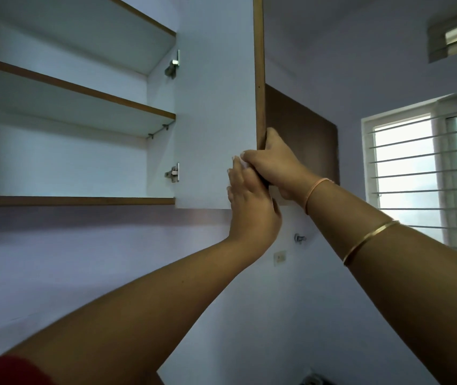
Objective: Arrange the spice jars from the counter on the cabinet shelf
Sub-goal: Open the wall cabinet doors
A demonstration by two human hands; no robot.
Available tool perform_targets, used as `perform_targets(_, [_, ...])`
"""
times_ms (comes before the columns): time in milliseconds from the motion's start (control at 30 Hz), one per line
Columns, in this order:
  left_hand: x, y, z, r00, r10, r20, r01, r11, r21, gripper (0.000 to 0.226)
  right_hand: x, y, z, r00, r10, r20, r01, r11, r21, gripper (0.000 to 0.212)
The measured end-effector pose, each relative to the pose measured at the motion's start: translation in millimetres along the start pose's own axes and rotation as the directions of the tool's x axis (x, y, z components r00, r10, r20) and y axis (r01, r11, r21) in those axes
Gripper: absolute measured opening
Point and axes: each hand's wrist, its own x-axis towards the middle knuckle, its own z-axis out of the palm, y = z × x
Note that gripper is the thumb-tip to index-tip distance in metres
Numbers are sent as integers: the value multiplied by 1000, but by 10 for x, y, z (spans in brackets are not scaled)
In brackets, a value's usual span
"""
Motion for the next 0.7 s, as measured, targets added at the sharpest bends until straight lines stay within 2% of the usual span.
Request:
perform_targets(133, [127,33,458,1000,-29,8,29,998,54,69,80,208,-251,996,70,-48,-72,997,-37,27])
perform_targets(200, [245,47,707,991,-123,60,110,977,181,66,137,302,-362,993,96,-76,-102,990,-93,29])
perform_targets(267, [318,54,905,984,-163,78,133,945,300,65,191,381,-453,988,121,-100,-135,981,-140,34])
perform_targets(400, [331,83,1178,996,-88,29,71,929,364,65,300,536,-591,974,188,-130,-210,960,-185,39])
perform_targets(700, [412,140,1583,998,-65,-12,64,888,455,62,470,837,-792,950,258,-178,-287,945,-160,40])
